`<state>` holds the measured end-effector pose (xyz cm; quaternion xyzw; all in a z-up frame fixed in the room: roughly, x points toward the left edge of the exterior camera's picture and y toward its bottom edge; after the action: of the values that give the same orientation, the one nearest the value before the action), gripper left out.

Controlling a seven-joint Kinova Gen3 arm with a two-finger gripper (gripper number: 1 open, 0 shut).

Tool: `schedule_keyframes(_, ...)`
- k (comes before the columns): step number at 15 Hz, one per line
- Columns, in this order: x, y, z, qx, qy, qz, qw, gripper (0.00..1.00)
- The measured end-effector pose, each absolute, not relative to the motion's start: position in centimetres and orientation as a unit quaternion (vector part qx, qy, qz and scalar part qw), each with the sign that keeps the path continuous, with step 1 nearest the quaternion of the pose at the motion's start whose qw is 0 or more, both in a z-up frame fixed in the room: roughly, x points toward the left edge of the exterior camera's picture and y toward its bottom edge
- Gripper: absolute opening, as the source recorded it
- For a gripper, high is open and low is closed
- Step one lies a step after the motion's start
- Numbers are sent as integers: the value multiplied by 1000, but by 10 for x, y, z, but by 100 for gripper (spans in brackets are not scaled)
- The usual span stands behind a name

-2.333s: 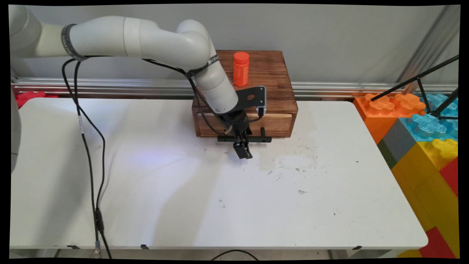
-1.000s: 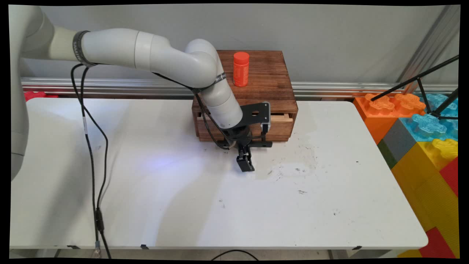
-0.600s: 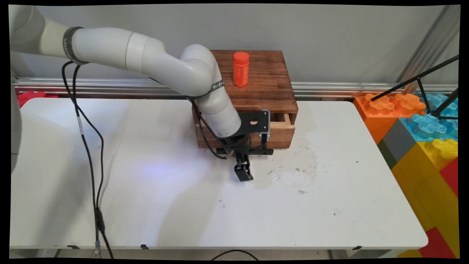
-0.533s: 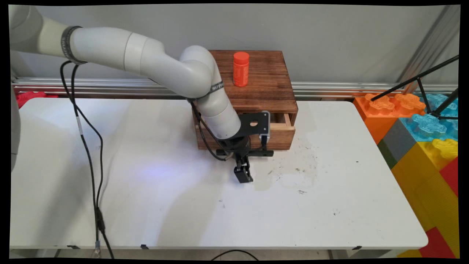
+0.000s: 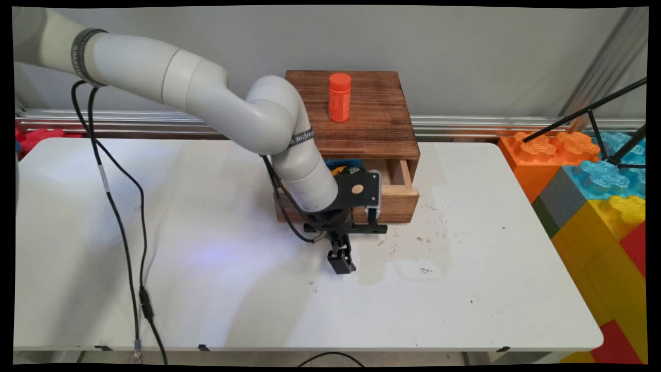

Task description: Open the drawer

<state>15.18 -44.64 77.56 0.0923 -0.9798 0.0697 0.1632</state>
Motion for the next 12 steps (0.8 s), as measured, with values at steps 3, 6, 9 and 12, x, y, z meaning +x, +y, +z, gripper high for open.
schedule_keyframes(3,147,-432,776,90,-980,69,164,100)
schedule_keyframes(6,142,-419,776,89,-980,68,165,100)
schedule_keyframes(9,137,-407,777,87,-980,68,166,100)
schedule_keyframes(12,133,-395,778,85,-980,68,168,100)
